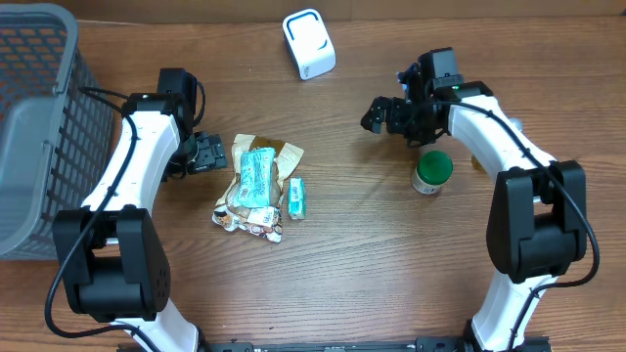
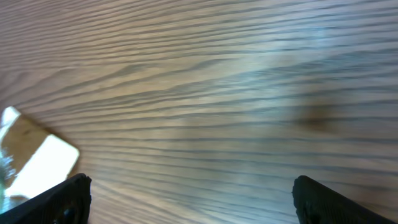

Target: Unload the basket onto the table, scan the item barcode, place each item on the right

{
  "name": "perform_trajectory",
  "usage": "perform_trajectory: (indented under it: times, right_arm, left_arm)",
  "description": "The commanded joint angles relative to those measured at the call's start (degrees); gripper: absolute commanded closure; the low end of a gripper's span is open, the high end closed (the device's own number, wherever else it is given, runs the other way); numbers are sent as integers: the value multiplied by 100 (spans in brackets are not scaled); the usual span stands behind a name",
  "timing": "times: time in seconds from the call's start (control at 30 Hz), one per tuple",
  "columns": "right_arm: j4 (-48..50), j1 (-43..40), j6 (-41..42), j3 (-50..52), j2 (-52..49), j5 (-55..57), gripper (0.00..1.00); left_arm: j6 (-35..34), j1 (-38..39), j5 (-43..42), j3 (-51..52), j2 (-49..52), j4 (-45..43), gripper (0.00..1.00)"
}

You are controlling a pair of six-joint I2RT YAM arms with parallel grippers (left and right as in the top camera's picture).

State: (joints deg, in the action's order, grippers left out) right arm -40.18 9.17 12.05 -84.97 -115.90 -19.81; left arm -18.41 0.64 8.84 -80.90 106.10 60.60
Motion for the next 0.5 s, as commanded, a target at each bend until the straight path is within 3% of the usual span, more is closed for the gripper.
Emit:
perform_trajectory:
  times: [0.0,0.47]
  right_arm:
    - [160,81,225,-4,81,-411,0]
    - [413,79,492,-4,81,-404,0]
  left_arm:
    - [42,-31,28,-79,-46,-2,0]
    - [42,-31,28,-79,-46,-2,1]
